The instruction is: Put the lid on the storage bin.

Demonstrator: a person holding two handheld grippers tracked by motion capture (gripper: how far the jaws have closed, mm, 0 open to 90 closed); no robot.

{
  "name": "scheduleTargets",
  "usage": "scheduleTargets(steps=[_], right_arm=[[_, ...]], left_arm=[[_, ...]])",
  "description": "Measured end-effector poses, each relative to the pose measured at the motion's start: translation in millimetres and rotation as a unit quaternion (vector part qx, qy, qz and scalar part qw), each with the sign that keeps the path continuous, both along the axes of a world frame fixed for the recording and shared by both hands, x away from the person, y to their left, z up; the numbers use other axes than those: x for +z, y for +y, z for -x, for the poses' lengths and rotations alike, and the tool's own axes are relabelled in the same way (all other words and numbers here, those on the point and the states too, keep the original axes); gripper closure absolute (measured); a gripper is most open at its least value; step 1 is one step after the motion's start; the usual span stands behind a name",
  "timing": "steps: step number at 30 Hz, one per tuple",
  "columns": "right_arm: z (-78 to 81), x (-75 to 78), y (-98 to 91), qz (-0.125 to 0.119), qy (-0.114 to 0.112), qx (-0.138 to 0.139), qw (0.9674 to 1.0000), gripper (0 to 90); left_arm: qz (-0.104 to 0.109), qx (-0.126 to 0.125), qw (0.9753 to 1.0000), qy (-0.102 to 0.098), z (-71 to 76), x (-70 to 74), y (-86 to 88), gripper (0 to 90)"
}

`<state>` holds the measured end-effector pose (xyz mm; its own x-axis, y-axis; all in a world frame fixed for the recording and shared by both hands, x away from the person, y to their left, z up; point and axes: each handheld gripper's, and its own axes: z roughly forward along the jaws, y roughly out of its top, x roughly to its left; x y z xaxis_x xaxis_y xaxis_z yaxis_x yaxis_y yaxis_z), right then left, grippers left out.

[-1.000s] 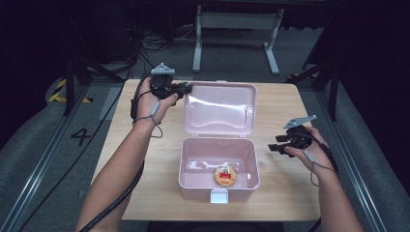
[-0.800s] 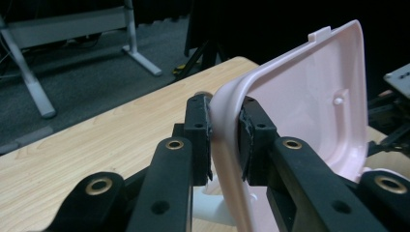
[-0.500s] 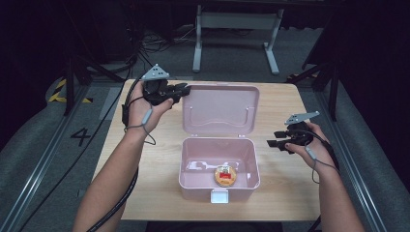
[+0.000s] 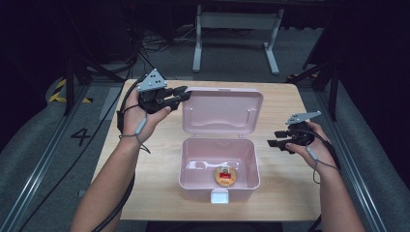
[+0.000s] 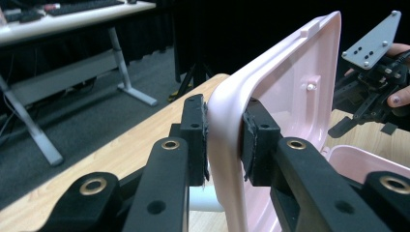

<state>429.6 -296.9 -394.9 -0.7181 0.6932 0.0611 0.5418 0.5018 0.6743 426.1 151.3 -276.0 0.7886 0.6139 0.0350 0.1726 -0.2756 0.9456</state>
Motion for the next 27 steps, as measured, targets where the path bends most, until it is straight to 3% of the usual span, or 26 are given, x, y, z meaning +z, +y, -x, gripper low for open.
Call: scheduleTargets(steps=[3,7,11,16,21,27], right_arm=[[0.8,0.8,1.0,-0.001,-0.001,0.002,1.0,46.9],[1.9,2.0,0.4,-0.003,0.0,0.001,1.0,46.9],[3.7,2.3,-1.9,-0.003,-0.001,-0.002,1.0,46.9],[6.4,7.2,-4.5,-0.008,-0.003,-0.008,0.9999,46.6],[11.4,11.2,-7.8,-0.035,0.027,-0.045,0.998,53.9],[18.0,17.1,-7.6,-0.055,0.05,-0.054,0.9957,64.5]], left_arm=[[0.004,-0.006,0.9999,-0.009,4.0,-0.7,1.4,74.1],[0.027,-0.024,0.9992,0.013,9.9,0.9,5.3,70.6],[0.028,-0.033,0.9986,0.029,16.5,2.5,7.2,68.5],[0.034,-0.043,0.9979,0.033,24.2,0.3,11.0,66.1],[0.046,-0.045,0.9971,0.041,31.9,-4.8,14.3,64.9],[0.047,-0.044,0.9967,0.049,38.4,-8.1,17.5,66.1]])
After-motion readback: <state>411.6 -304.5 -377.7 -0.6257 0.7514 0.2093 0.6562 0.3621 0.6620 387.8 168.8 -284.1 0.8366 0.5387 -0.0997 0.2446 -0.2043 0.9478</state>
